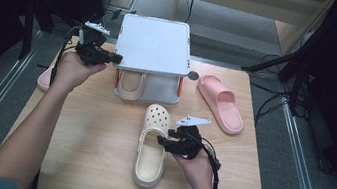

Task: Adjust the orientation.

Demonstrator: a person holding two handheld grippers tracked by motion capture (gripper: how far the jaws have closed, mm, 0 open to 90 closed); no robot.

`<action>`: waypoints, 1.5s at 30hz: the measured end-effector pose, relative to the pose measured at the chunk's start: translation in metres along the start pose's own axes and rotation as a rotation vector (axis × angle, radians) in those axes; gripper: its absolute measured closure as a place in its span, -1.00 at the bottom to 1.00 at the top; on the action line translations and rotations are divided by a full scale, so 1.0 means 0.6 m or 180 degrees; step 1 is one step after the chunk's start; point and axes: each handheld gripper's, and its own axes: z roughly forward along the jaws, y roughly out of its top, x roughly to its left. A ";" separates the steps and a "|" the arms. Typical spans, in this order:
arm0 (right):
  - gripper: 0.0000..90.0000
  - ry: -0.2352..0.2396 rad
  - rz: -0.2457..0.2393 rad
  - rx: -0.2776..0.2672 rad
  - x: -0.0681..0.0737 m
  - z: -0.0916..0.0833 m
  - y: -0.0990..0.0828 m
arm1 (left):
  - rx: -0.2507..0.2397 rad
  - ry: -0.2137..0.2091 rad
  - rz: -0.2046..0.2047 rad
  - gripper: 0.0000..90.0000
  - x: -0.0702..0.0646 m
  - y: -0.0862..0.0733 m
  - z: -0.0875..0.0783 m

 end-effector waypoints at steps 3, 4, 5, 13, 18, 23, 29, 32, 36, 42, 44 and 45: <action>0.14 -0.0029 0.0038 -0.0002 -0.002 0.000 0.002 | 0.0003 0.0027 -0.0012 0.98 -0.002 0.000 0.000; 0.18 -0.0048 0.0061 0.0013 -0.001 -0.001 0.002 | -0.0011 0.0031 -0.0019 0.98 -0.003 0.000 0.001; 0.22 -0.0064 0.0051 0.0013 0.001 -0.003 0.002 | -0.0012 0.0028 -0.0017 0.98 -0.003 0.000 0.001; 0.53 -0.0211 -0.0032 -0.0048 0.005 -0.011 0.004 | -0.0041 0.0013 -0.0037 0.98 -0.002 -0.002 0.001; 0.63 -0.0289 -0.0025 -0.0078 0.006 -0.014 0.012 | -0.0052 0.0026 -0.0020 0.98 -0.005 -0.002 0.003; 0.72 -0.0332 0.0112 -0.0143 -0.006 -0.022 0.026 | -0.0051 0.0090 0.0015 0.98 -0.010 -0.002 0.004; 0.73 -0.0387 0.0121 -0.0216 -0.019 -0.033 0.050 | -0.0056 0.0104 0.0014 0.98 -0.011 -0.002 0.004; 0.73 -0.0503 0.0088 -0.0271 -0.024 -0.033 0.071 | -0.0061 0.0111 0.0020 0.98 -0.012 -0.002 0.004; 0.73 -0.0647 0.0019 -0.0290 -0.035 -0.016 0.104 | -0.0066 0.0120 0.0035 0.98 -0.012 -0.003 0.004; 0.72 -0.0974 0.0001 -0.0356 -0.048 0.009 0.149 | -0.0081 0.0086 0.0043 0.98 -0.009 -0.004 0.004; 0.72 -0.1100 0.0007 -0.0364 -0.051 0.023 0.157 | -0.0088 0.0080 0.0067 0.98 -0.008 -0.005 0.003; 0.72 -0.1150 0.0000 -0.0345 -0.053 0.032 0.159 | -0.0090 0.0079 0.0070 0.98 -0.008 -0.005 0.003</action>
